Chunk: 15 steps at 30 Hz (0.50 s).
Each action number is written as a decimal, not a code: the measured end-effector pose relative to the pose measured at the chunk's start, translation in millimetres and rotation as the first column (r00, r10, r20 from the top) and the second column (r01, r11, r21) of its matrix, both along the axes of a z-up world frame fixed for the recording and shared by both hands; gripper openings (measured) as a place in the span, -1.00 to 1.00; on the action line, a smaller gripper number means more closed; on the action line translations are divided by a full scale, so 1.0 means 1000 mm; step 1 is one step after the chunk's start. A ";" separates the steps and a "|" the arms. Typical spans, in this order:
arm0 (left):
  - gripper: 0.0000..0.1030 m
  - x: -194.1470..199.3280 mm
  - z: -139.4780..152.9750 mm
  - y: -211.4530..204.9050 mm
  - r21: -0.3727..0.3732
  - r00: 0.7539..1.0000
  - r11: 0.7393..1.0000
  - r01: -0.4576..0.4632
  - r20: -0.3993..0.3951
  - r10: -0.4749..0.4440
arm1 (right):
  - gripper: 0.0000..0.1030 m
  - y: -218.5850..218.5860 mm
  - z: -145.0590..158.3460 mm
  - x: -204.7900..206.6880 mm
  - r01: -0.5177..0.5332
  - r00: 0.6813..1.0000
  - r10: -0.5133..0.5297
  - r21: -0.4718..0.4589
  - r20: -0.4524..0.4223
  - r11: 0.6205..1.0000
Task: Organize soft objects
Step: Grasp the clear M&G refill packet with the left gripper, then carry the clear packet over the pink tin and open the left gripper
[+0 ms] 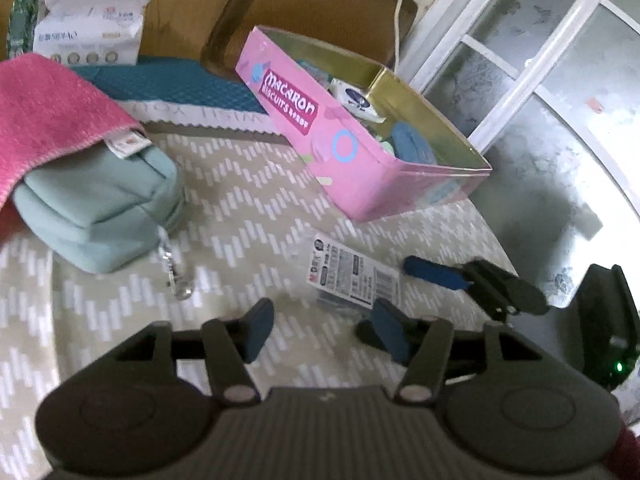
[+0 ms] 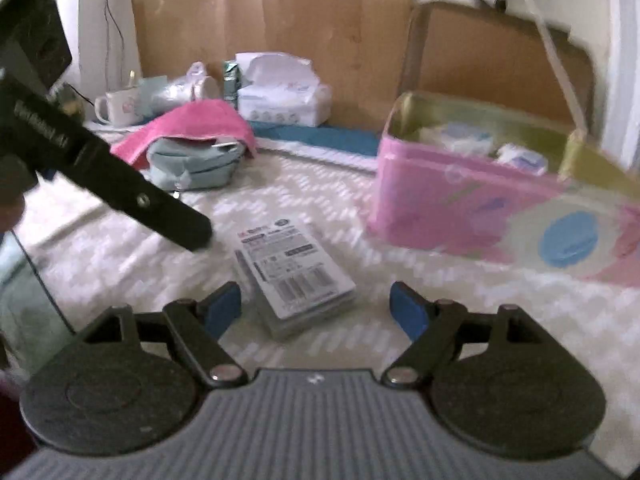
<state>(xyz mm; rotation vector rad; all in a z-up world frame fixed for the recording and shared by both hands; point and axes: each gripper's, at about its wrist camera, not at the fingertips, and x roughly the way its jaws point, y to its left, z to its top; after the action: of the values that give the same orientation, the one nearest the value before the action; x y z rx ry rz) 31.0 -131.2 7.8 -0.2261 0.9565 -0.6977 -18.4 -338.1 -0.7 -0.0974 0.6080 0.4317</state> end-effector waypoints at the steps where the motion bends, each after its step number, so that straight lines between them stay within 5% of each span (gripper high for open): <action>1: 0.29 0.001 -0.002 -0.003 -0.001 1.000 1.000 -0.003 -0.015 0.003 | 0.39 0.006 0.000 -0.004 -0.008 1.000 0.008 -0.003 0.001 1.000; 3: 0.42 0.003 -0.003 -0.006 -0.002 1.000 1.000 -0.011 -0.027 0.011 | 0.35 0.014 0.001 -0.006 -0.026 1.000 0.026 0.000 -0.004 1.000; 7: 0.39 0.005 -0.002 -0.008 0.003 0.999 1.000 -0.030 -0.016 0.030 | 0.35 0.021 0.000 -0.027 -0.042 0.998 0.048 0.152 -0.041 0.987; 9: -0.15 0.006 -0.003 -0.007 0.002 0.999 0.999 -0.049 -0.006 0.049 | 0.34 0.021 -0.001 -0.032 -0.008 0.998 0.024 0.250 -0.062 0.968; 15: -0.34 0.018 0.027 -0.012 0.001 0.997 1.000 -0.028 0.066 0.028 | 0.34 0.015 0.016 -0.037 0.072 0.996 -0.084 0.325 0.023 0.943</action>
<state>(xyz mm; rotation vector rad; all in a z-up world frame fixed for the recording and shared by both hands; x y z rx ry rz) 48.9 -143.5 34.9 -0.2131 0.8896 -0.6746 -55.8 -322.7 15.2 0.2324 0.4956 0.4466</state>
